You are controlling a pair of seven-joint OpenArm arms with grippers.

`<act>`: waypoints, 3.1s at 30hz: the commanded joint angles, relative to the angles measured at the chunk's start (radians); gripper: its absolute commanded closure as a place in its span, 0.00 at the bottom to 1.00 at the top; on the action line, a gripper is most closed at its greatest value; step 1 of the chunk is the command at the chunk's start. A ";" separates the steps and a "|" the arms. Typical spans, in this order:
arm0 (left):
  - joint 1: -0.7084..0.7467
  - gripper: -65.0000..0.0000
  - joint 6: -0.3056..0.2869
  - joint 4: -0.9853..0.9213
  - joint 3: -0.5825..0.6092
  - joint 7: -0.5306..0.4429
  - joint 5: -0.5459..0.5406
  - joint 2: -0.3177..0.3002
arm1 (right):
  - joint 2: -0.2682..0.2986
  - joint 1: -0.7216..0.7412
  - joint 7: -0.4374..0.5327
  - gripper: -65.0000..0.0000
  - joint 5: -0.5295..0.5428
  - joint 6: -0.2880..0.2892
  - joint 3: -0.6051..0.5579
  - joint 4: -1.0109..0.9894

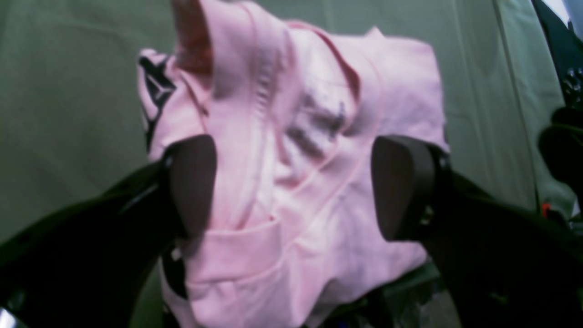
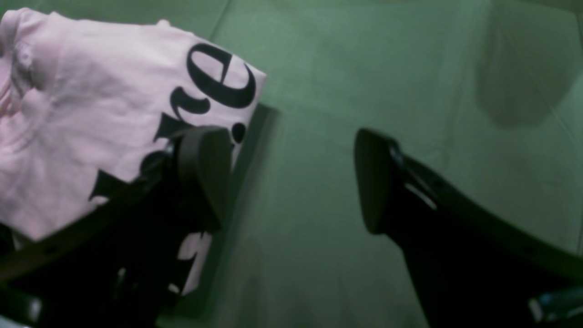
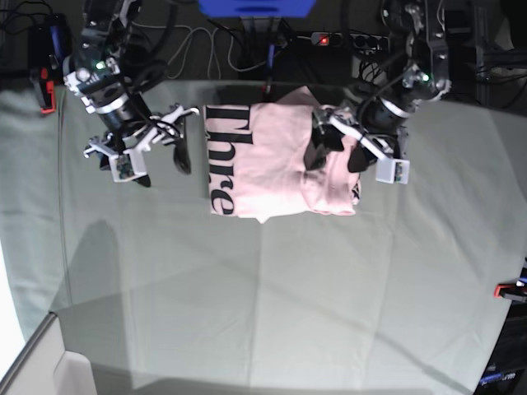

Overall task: Layout the t-shirt on the table in an organized manner, then fold the t-shirt properly
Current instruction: 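Release the folded end with the right gripper and raise it, then grasp the shirt's other end with the left gripper and tuck it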

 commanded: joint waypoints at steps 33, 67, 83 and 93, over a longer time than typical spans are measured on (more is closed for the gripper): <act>0.004 0.73 -0.012 -0.096 -0.005 -0.020 -0.021 -0.013 | -0.002 -0.079 0.033 0.38 0.018 0.006 0.022 0.020; 0.022 0.51 -0.012 -0.149 -0.072 -0.009 -0.142 -0.050 | -0.002 -0.125 0.035 0.38 0.018 0.006 0.016 0.020; 0.042 0.35 -0.010 -0.040 -0.155 -0.011 -0.144 -0.089 | -0.002 -0.119 0.035 0.38 0.019 0.006 0.014 0.020; -0.113 0.35 -0.010 -0.236 -0.121 -0.011 -0.134 -0.090 | -0.002 -0.117 0.035 0.38 0.019 0.006 0.014 0.020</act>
